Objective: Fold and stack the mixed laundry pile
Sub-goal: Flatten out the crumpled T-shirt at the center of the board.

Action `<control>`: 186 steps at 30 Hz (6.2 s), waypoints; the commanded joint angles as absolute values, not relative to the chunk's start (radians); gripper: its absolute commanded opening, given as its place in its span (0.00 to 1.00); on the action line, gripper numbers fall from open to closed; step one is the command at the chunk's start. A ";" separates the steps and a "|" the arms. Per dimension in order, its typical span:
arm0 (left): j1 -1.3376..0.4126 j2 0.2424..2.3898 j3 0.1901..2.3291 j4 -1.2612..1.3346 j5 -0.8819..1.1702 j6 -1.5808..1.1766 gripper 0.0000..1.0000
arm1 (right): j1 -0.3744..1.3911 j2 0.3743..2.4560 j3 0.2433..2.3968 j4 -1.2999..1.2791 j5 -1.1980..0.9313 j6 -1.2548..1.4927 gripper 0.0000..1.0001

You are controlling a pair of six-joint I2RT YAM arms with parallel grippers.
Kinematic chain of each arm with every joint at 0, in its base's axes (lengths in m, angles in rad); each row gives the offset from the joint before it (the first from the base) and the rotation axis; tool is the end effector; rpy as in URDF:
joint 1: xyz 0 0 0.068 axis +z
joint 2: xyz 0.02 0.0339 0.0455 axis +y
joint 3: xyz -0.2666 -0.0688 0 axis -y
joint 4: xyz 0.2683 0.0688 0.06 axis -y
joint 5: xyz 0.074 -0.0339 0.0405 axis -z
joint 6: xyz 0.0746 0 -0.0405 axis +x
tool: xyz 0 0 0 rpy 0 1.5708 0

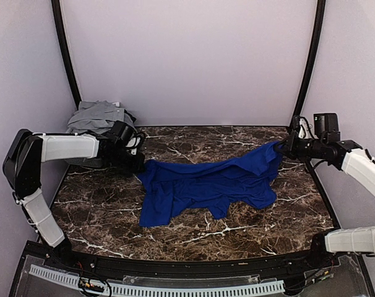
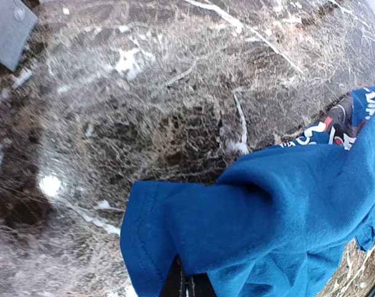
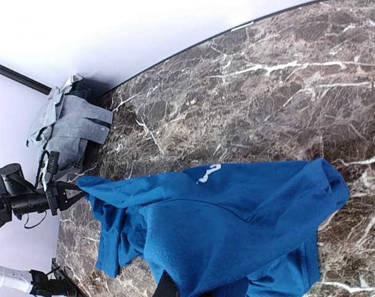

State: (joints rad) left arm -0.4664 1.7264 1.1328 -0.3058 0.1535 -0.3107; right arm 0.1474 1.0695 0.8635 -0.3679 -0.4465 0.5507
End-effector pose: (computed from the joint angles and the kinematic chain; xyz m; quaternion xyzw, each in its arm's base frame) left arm 0.3603 -0.1942 0.1609 0.0984 0.9366 -0.1914 0.2765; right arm 0.2776 0.0738 0.2744 0.0679 0.8604 0.3422 0.3716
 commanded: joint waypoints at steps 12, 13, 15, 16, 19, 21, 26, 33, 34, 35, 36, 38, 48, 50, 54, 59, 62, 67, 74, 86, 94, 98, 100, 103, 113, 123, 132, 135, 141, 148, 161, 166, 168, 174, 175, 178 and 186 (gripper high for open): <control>-0.486 1.455 1.268 -0.772 0.104 -0.054 0.00 | 0.069 0.880 0.939 -0.606 -0.460 0.464 0.00; -0.501 1.439 1.248 -0.795 0.093 -0.050 0.00 | 0.069 0.851 0.917 -0.626 -0.457 0.471 0.00; -0.528 1.390 1.213 -0.846 0.111 -0.044 0.00 | 0.069 0.787 0.861 -0.657 -0.461 0.495 0.00; -0.540 1.356 1.200 -0.847 0.122 -0.049 0.00 | 0.069 0.760 0.844 -0.670 -0.459 0.505 0.00; -0.580 1.341 1.189 -0.859 0.173 -0.077 0.00 | 0.069 0.720 0.807 -0.701 -0.437 0.519 0.00; -0.582 1.383 1.196 -0.835 0.148 -0.098 0.00 | 0.069 0.737 0.788 -0.686 -0.423 0.525 0.00; -0.491 1.575 1.288 -0.754 -0.010 -0.149 0.12 | 0.067 0.887 0.790 -0.535 -0.416 0.542 0.00; -0.417 1.580 1.326 -0.676 0.006 -0.291 0.61 | 0.067 1.067 0.813 -0.425 -0.415 0.506 0.00; -0.417 1.551 1.269 -0.641 0.050 -0.306 0.63 | 0.066 1.072 0.804 -0.424 -0.410 0.497 0.00; -0.417 1.491 1.234 -0.626 0.064 -0.341 0.63 | 0.065 1.076 0.791 -0.420 -0.407 0.494 0.00; -0.417 1.463 1.162 -0.598 0.097 -0.359 0.63 | 0.064 1.076 0.778 -0.417 -0.405 0.491 0.00; -0.417 1.385 1.062 -0.566 0.155 -0.407 0.62 | 0.063 1.075 0.751 -0.407 -0.401 0.488 0.00; -0.480 1.312 0.830 -0.538 0.175 -0.564 0.46 | 0.047 1.072 0.735 -0.389 -0.411 0.491 0.00; -0.521 1.356 0.835 -0.540 0.151 -0.590 0.45 | 0.046 1.073 0.742 -0.390 -0.415 0.489 0.00; -0.594 1.439 0.835 -0.496 0.126 -0.641 0.41 | 0.047 1.073 0.747 -0.390 -0.424 0.489 0.00; -0.621 1.529 0.835 -0.447 0.115 -0.670 0.38 | 0.045 1.066 0.748 -0.397 -0.427 0.483 0.00; -0.628 1.561 0.831 -0.423 0.100 -0.676 0.37 | 0.045 1.059 0.743 -0.395 -0.427 0.483 0.00; -0.638 1.623 0.851 -0.428 0.043 -0.673 0.38 | 0.045 1.064 0.737 -0.389 -0.431 0.482 0.00; -0.653 1.601 0.874 -0.465 -0.007 -0.674 0.38 | 0.044 1.069 0.729 -0.380 -0.434 0.480 0.00; -0.660 1.673 0.920 -0.533 -0.052 -0.645 0.38 | 0.044 1.070 0.727 -0.377 -0.441 0.479 0.00; -0.705 1.699 0.903 -0.514 -0.007 -0.645 0.15 | 0.043 1.073 0.729 -0.375 -0.457 0.469 0.00; -0.704 1.612 0.920 -0.506 -0.008 -0.643 0.00 | 0.042 1.048 0.754 -0.378 -0.477 0.462 0.00; -0.700 1.548 0.963 -0.531 -0.039 -0.627 0.00 | 0.043 1.039 0.784 -0.390 -0.479 0.453 0.00; -0.654 1.457 1.065 -0.569 -0.072 -0.594 0.00 | 0.042 1.043 0.859 -0.416 -0.482 0.432 0.00; -0.481 1.361 1.384 -0.614 0.020 -0.462 0.00 | 0.040 1.094 1.178 -0.467 -0.492 0.426 0.00; -0.477 1.228 1.625 -0.615 0.046 -0.416 0.00 | 0.039 1.090 1.488 -0.597 -0.557 0.384 0.00; -0.477 1.047 1.668 -0.619 0.210 -0.385 0.00 | 0.040 0.913 1.611 -0.701 -0.610 0.373 0.00; -0.478 0.998 1.679 -0.629 0.251 -0.381 0.00 | 0.039 0.872 1.676 -0.749 -0.628 0.369 0.00; -0.479 0.942 1.734 -0.650 0.344 -0.381 0.00 | 0.040 0.824 1.792 -0.793 -0.668 0.373 0.00; -0.479 0.951 1.836 -0.643 0.445 -0.392 0.00 | 0.039 0.845 2.037 -0.844 -0.663 0.401 0.00; -0.478 1.078 1.778 -0.609 0.370 -0.419 0.00 | 0.040 0.904 1.851 -0.770 -0.447 0.372 0.00; -0.478 1.126 1.539 -0.497 0.327 -0.438 0.00 | 0.040 0.911 1.516 -0.628 -0.374 0.380 0.00; -0.477 1.162 1.451 -0.466 0.288 -0.437 0.00 | 0.039 0.941 1.392 -0.574 -0.337 0.364 0.00; -0.468 1.398 1.309 -0.364 0.162 -0.442 0.00 | 0.037 1.147 1.181 -0.330 -0.318 0.356 0.00; -0.468 1.471 1.309 -0.338 0.153 -0.443 0.00 | 0.037 1.196 1.170 -0.297 -0.322 0.359 0.00; -0.462 1.601 1.331 -0.277 0.119 -0.445 0.00 | 0.038 1.377 1.184 -0.211 -0.330 0.361 0.00; -0.374 1.902 1.507 -0.243 0.087 -0.448 0.00 | 0.037 1.733 1.381 -0.163 -0.356 0.338 0.00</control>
